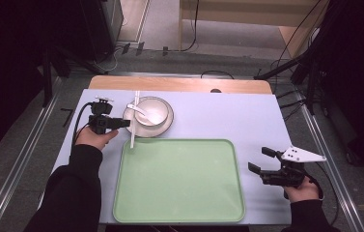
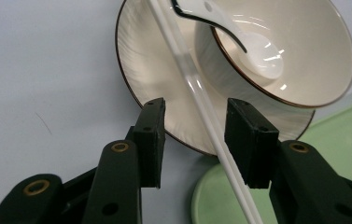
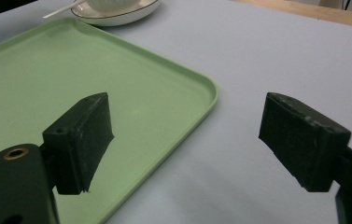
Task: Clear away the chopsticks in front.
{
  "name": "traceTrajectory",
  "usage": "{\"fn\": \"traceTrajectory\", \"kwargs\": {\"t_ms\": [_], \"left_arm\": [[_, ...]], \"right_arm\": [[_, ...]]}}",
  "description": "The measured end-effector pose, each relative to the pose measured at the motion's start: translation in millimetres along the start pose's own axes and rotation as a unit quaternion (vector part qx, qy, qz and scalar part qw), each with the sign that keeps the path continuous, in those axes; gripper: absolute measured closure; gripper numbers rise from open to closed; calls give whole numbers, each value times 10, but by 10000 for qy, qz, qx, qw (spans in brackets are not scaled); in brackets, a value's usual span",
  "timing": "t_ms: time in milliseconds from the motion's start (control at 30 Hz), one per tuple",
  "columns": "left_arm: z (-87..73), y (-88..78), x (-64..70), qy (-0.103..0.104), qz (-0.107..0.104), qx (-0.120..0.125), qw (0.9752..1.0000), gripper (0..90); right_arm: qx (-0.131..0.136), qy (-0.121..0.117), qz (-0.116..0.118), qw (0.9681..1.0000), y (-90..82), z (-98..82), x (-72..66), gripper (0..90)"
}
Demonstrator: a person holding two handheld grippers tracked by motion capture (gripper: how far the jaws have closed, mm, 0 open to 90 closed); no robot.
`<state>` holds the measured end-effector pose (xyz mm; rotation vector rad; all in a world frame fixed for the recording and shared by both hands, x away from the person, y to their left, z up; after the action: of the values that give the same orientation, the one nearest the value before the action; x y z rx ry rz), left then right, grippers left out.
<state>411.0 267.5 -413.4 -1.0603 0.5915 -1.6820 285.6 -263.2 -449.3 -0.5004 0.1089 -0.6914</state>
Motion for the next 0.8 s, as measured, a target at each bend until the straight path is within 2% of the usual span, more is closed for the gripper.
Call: {"fn": "traceTrajectory", "kwargs": {"t_ms": [33,67,167,367,500,800], "left_arm": [[13,38,5,-50,75,3,10000,587],[14,57,10,-80,61,-14,9999,589],[5,112,26,-23,171,-82,9998,593],[8,164,47,-43,199,-50,9998,592],[3,193,52,-9,313,-88,9995,603],[1,257,73,-22,322,-84,9994,619]], "right_arm": [[8,-1,-5,10000,-2,0,0,178],[11,16,-6,10000,-4,0,-1,178],[14,15,-14,10000,-9,-4,2,178],[10,16,-20,10000,-18,-6,3,178],[-1,24,-10,10000,-17,-7,2,177],[0,19,-5,10000,-22,-9,1,178]]}}
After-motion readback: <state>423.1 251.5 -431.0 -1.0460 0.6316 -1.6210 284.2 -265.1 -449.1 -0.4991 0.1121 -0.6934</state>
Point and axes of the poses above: each handheld gripper's, and its own axes: y roughly forward along the jaws, z roughly out of its top, x roughly to its right, the point moved 2 cm from there along y, roughly forward along the jaws, and after that the axes turned 14 degrees about -y, right-handed, at the moved point
